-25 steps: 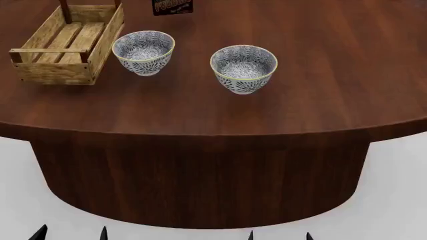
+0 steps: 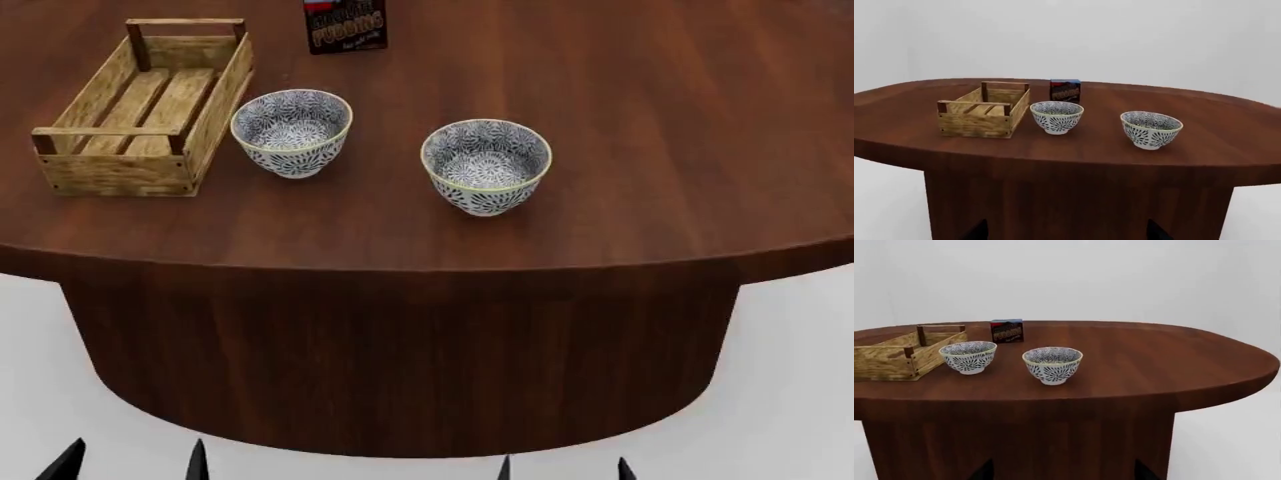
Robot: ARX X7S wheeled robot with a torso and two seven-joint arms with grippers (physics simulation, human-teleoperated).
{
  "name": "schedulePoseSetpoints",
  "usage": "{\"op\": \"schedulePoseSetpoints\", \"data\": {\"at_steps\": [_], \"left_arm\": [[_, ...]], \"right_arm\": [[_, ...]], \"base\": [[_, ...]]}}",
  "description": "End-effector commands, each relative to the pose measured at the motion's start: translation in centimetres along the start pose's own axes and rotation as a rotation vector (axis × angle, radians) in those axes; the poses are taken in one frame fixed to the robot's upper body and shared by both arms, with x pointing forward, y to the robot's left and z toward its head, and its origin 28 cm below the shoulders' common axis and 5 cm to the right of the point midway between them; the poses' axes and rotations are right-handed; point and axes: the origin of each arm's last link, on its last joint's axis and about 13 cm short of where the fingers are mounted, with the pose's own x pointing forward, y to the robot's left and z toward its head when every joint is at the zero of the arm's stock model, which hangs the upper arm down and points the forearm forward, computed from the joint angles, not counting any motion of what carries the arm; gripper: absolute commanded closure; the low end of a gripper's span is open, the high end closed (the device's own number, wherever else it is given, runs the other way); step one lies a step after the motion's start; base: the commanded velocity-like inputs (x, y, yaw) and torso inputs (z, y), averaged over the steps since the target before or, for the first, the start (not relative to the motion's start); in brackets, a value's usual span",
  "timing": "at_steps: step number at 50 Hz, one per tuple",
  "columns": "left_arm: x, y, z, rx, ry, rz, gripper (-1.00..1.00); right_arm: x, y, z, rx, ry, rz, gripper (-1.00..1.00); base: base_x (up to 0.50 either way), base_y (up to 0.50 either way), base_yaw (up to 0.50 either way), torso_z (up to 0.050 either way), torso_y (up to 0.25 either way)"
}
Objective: Stack the left bowl on the right bowl and place them in the tray.
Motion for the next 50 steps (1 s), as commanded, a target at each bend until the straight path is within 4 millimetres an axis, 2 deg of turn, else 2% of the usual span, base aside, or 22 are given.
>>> {"op": "schedulePoseSetpoints", "data": {"at_steps": [1, 4, 9, 15, 21, 29, 30, 38, 43, 50], "left_arm": [[0.5, 0.1, 3.5, -0.069, -0.074, 0.0, -1.0], [0.4, -0.1, 5.2, -0.04, -0.118, -0.017, -1.0], [0.3, 0.0, 8.4, -0.061, -0.164, -0.019, -1.0], [-0.9, 0.1, 12.2, -0.021, -0.244, 0.011, -1.0], [-2.3, 0.4, 14.8, 0.006, -0.3, 0.042, -1.0], [-4.2, 1.0, 17.2, -0.005, -0.343, 0.088, -1.0], [-4.5, 1.0, 17.4, -0.004, -0.343, 0.09, -1.0], [-6.2, 0.9, 18.5, 0.006, -0.361, 0.125, -1.0], [-6.4, 0.6, 19.1, 0.007, -0.379, 0.116, -1.0], [-6.2, 0.6, 18.5, -0.005, -0.363, 0.118, -1.0]], "right_arm": [[-0.2, -0.4, 2.4, -0.015, -0.059, -0.02, -1.0], [-0.4, -0.7, 4.1, -0.029, -0.096, -0.02, -1.0], [-0.1, -1.1, 8.1, -0.06, -0.169, -0.02, -1.0], [-0.4, -1.5, 12.5, -0.095, -0.244, -0.022, -1.0], [-1.8, -2.1, 15.6, -0.11, -0.28, -0.047, -1.0], [-3.5, -3.1, 18.9, -0.217, -0.347, -0.091, -1.0], [-4.0, -2.7, 19.0, -0.179, -0.315, -0.095, -1.0], [-5.3, -2.6, 19.7, -0.218, -0.307, -0.139, -1.0], [-5.4, -2.5, 20.2, -0.221, -0.319, -0.145, -1.0], [-5.0, -2.3, 20.3, -0.209, -0.325, -0.135, -1.0]], "base": [[0.0, 0.0, 0.0, 0.0, 0.0], [0.0, 0.0, 0.0, 0.0, 0.0], [0.0, 0.0, 0.0, 0.0, 0.0], [0.0, 0.0, 0.0, 0.0, 0.0], [0.0, 0.0, 0.0, 0.0, 0.0], [0.0, 0.0, 0.0, 0.0, 0.0], [0.0, 0.0, 0.0, 0.0, 0.0], [0.0, 0.0, 0.0, 0.0, 0.0], [0.03, 0.03, 0.0, 0.0, 0.0], [0.25, 0.16, 0.0, 0.0, 0.0]]}}
